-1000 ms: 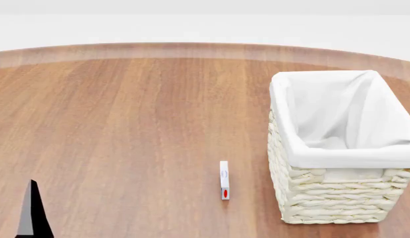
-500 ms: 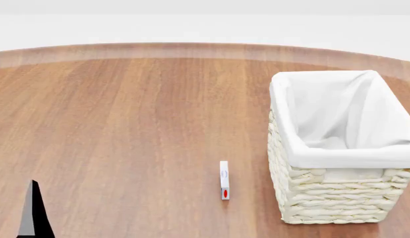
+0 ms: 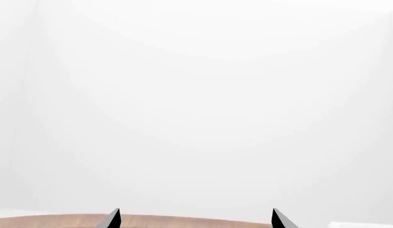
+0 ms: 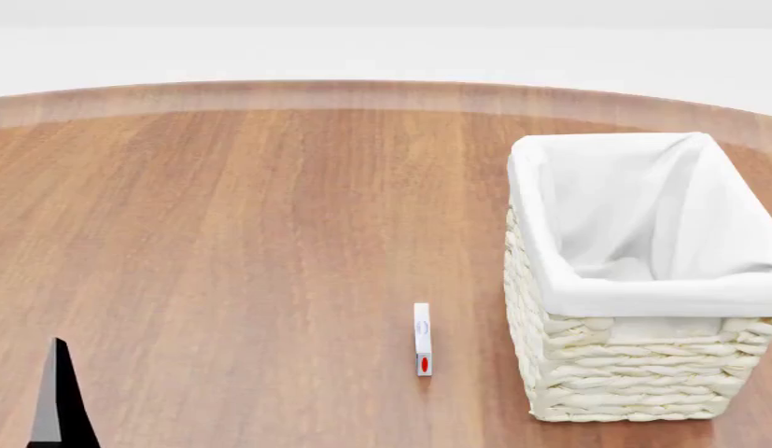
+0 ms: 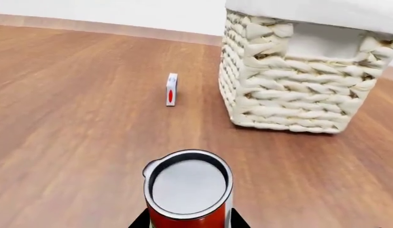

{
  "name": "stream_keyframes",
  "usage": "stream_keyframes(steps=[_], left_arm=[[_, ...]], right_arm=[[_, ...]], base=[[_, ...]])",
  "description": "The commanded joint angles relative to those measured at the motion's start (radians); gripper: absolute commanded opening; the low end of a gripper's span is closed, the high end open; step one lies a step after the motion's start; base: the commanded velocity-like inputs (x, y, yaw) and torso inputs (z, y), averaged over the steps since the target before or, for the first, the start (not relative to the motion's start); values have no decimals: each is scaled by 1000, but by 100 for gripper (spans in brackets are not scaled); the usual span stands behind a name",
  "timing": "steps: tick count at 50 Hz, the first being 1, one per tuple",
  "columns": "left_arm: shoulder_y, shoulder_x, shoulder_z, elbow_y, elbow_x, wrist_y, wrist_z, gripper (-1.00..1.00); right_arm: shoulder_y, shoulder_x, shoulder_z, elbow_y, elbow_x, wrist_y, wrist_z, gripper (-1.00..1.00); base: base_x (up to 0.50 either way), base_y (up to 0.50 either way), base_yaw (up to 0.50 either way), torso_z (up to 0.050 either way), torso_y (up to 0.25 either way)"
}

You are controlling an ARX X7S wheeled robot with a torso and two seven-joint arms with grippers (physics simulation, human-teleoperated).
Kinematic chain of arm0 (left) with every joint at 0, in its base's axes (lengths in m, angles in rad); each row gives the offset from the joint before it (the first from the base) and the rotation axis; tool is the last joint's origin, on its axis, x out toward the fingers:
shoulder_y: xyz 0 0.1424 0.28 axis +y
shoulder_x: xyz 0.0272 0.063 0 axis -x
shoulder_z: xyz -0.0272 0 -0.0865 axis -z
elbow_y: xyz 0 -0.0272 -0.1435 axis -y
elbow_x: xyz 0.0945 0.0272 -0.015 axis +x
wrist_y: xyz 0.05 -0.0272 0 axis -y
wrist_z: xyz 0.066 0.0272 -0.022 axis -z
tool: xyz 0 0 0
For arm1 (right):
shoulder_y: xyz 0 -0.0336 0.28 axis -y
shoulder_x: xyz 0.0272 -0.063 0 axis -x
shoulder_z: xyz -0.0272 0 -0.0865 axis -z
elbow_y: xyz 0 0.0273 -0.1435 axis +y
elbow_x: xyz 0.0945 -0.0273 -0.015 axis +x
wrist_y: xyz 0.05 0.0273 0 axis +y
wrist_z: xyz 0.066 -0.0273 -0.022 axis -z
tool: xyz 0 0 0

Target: Pick up the tomato sauce, and put it in the basket.

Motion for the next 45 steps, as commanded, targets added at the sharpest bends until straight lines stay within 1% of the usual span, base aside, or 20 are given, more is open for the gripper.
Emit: stream_keyframes(steps=[1, 8, 10, 14, 17, 22, 25, 28, 45], left_arm=[[-4, -3, 0, -2, -2, -1, -4, 100], [-1, -6, 3, 0, -1, 3, -5, 100], [-1, -7, 1, 3, -3, 0, -7, 100], [-1, -8, 1, 3, -4, 2, -9, 100], [1, -9, -1, 2, -6, 5, -9, 100], [-2, -10, -1, -4, -7, 6, -10, 100], [-3, -11, 0, 0, -12, 4, -11, 100], [0, -13, 2, 6, -10, 5, -11, 100], [-1, -15, 5, -5, -12, 12, -14, 100]], right_arm=[[10, 22, 6, -84, -46, 45, 20, -100], [17, 33, 9, -119, -55, 61, 26, -100], [13, 45, 16, -168, -55, 89, 32, -100], [21, 48, 15, -175, -65, 86, 34, -100], [15, 59, 20, -226, -63, 120, 40, -100], [22, 60, 21, -223, -71, 112, 45, -100], [31, 78, 33, -311, -76, 170, 52, -100], [46, 88, 47, -360, -84, 191, 60, -100], [77, 114, 68, -516, -109, 268, 76, -100]], base=[[0, 0, 0, 0, 0], [0, 0, 0, 0, 0], [0, 0, 0, 0, 0], [0, 0, 0, 0, 0], [0, 0, 0, 0, 0], [0, 0, 0, 0, 0], [0, 0, 0, 0, 0], [0, 0, 0, 0, 0], [0, 0, 0, 0, 0]])
